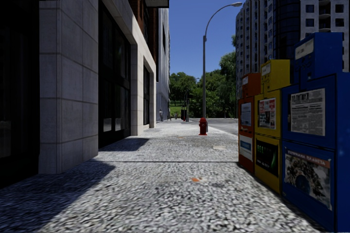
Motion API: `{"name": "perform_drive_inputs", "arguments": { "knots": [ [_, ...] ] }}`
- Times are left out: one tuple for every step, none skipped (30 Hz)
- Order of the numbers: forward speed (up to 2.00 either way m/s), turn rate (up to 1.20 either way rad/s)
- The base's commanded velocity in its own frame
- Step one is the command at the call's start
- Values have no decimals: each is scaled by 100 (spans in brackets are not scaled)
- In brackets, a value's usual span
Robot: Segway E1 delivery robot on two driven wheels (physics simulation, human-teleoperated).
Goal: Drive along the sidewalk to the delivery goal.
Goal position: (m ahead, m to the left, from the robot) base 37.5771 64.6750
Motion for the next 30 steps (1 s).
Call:
{"name": "perform_drive_inputs", "arguments": {
  "knots": [
    [200,0],
    [200,0],
    [200,0],
    [200,0],
    [200,0],
    [200,0],
    [200,0],
    [200,0],
    [200,0],
    [200,0],
    [200,0],
    [200,0],
    [200,0],
    [200,0],
    [200,0],
    [200,0],
    [200,0],
    [200,0],
    [200,0],
    [200,0],
    [200,0],
    [200,0],
    [200,0],
    [200,0],
    [200,0],
    [200,0],
    [200,0],
    [200,0],
    [200,0],
    [200,0]
  ]
}}
